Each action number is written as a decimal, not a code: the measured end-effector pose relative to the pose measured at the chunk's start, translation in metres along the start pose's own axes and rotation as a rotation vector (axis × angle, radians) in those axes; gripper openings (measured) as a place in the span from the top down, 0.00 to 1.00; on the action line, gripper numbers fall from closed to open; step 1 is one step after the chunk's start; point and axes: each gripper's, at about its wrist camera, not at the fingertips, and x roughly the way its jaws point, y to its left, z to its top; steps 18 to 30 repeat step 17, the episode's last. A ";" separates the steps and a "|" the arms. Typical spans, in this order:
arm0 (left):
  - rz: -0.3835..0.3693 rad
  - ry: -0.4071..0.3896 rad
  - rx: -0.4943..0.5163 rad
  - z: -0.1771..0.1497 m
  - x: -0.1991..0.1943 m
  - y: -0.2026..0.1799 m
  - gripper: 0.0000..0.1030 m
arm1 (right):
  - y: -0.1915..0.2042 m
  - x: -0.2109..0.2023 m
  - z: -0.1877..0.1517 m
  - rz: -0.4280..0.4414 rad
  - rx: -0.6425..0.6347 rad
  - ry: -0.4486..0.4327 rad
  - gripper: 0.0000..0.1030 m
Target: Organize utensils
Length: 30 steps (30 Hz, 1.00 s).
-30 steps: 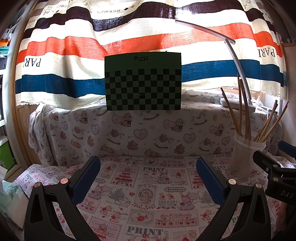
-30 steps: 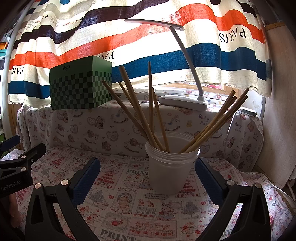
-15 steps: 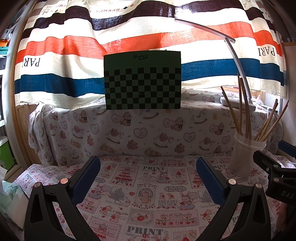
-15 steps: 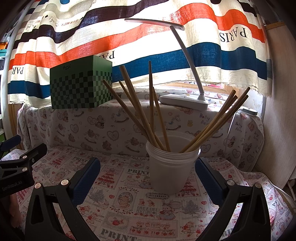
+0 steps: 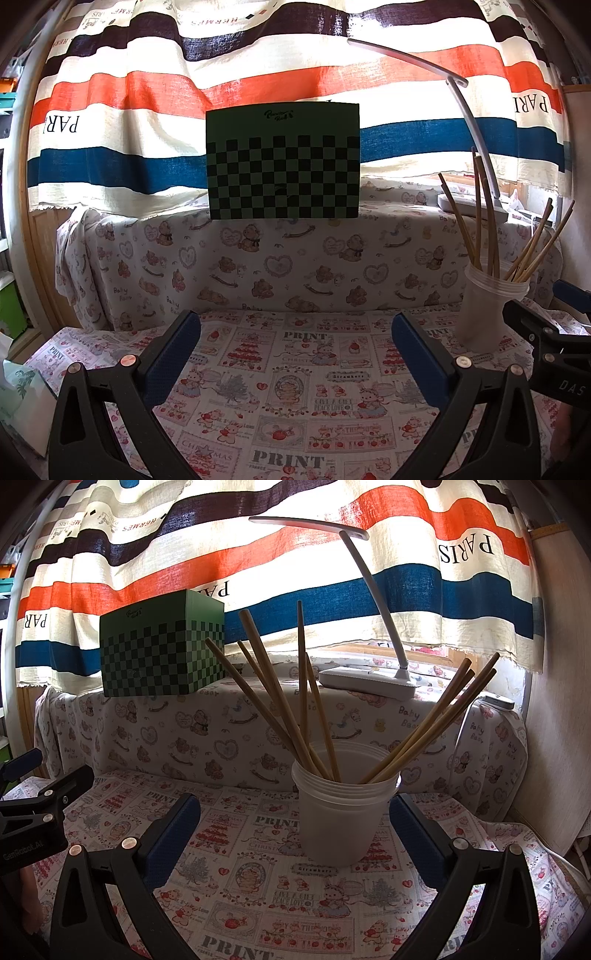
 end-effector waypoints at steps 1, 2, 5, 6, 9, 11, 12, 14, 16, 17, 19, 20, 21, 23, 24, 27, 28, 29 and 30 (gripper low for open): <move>0.000 0.000 0.000 0.000 0.000 0.000 0.00 | 0.000 0.000 0.000 0.000 0.000 0.000 0.00; 0.000 0.000 0.000 0.000 0.000 0.000 0.00 | 0.000 0.000 0.000 0.000 -0.001 0.000 0.00; 0.000 0.000 0.000 0.000 0.000 0.000 0.00 | 0.000 0.000 0.000 0.000 -0.001 0.000 0.00; 0.000 0.000 0.000 0.000 0.000 0.000 0.00 | 0.000 0.000 0.000 0.000 0.000 0.000 0.00; -0.001 0.000 0.000 0.000 0.000 0.000 0.00 | 0.000 0.000 0.000 0.000 0.002 0.001 0.00; -0.001 0.000 0.000 0.000 0.000 0.000 0.00 | 0.000 0.000 0.000 -0.001 0.005 0.000 0.00; 0.000 0.000 -0.001 0.000 0.000 0.000 0.00 | 0.000 0.000 0.000 -0.001 0.006 0.001 0.00; 0.002 0.000 -0.002 -0.001 0.000 0.000 0.00 | -0.001 0.000 0.000 -0.001 0.006 0.001 0.00; 0.003 0.000 -0.002 -0.001 -0.001 0.000 0.00 | -0.001 0.000 0.000 -0.001 0.006 0.001 0.00; 0.003 0.001 -0.002 -0.001 -0.001 0.000 0.00 | -0.001 0.000 0.000 -0.001 0.006 0.001 0.00; 0.003 0.001 -0.002 -0.001 -0.001 0.000 0.00 | -0.001 0.000 0.000 -0.001 0.006 0.001 0.00; 0.003 0.001 -0.002 -0.001 -0.001 0.000 0.00 | -0.001 0.000 0.000 -0.001 0.006 0.001 0.00; 0.003 0.001 -0.002 -0.001 -0.001 0.000 0.00 | -0.001 0.000 0.000 -0.001 0.006 0.001 0.00; 0.003 0.001 -0.002 -0.001 -0.001 0.000 0.00 | -0.001 0.000 0.000 -0.001 0.006 0.001 0.00; 0.003 0.001 -0.002 -0.001 -0.001 0.000 0.00 | -0.001 0.000 0.000 -0.001 0.006 0.001 0.00; 0.003 0.001 -0.002 -0.001 -0.001 0.000 0.00 | -0.001 0.000 0.000 -0.001 0.006 0.001 0.00; 0.003 0.001 -0.002 -0.001 -0.001 0.000 0.00 | -0.001 0.000 0.000 -0.001 0.006 0.001 0.00; 0.003 0.001 -0.002 -0.001 -0.001 0.000 0.00 | -0.001 0.000 0.000 -0.001 0.006 0.001 0.00; 0.003 0.001 -0.002 -0.001 -0.001 0.000 0.00 | -0.001 0.000 0.000 -0.001 0.006 0.001 0.00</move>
